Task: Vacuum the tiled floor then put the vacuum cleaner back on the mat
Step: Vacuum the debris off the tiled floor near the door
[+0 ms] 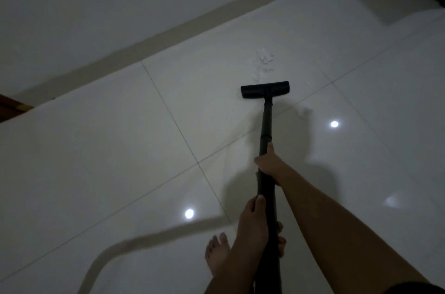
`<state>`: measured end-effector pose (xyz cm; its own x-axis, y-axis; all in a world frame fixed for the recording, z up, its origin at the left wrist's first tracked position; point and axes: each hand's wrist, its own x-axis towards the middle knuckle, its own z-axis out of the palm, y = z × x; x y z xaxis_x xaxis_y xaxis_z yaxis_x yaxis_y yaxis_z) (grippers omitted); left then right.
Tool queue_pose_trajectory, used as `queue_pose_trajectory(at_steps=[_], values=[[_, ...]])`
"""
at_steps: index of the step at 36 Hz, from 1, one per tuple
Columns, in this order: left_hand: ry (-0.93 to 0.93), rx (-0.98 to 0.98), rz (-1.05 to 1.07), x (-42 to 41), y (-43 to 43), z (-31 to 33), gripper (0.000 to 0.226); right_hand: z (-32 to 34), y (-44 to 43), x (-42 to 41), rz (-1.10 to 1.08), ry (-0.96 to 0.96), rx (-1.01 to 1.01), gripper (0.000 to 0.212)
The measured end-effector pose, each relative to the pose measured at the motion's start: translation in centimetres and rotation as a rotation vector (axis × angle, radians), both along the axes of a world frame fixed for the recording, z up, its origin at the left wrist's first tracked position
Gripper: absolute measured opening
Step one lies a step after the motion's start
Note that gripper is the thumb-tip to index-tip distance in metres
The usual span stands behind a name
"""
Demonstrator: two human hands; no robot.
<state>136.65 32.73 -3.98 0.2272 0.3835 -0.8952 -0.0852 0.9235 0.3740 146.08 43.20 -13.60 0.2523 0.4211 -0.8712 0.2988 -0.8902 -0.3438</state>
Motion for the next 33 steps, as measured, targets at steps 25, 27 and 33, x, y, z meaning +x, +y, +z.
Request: queue_pose_trajectory(at_steps=[25,27,33], values=[[0.021,0.042,0.005,8.9,20.1,-2.2,0.032,-1.9,20.2,9.0,0.061,-0.046,0.04,0.083],[0.011,0.033,0.009,9.8,21.3,-2.2,0.031,-1.9,21.3,9.7,0.059,-0.07,0.063,0.083],[-0.02,0.009,-0.015,11.8,23.7,-1.9,0.027,-1.6,23.2,12.2,0.047,-0.123,0.107,0.079]])
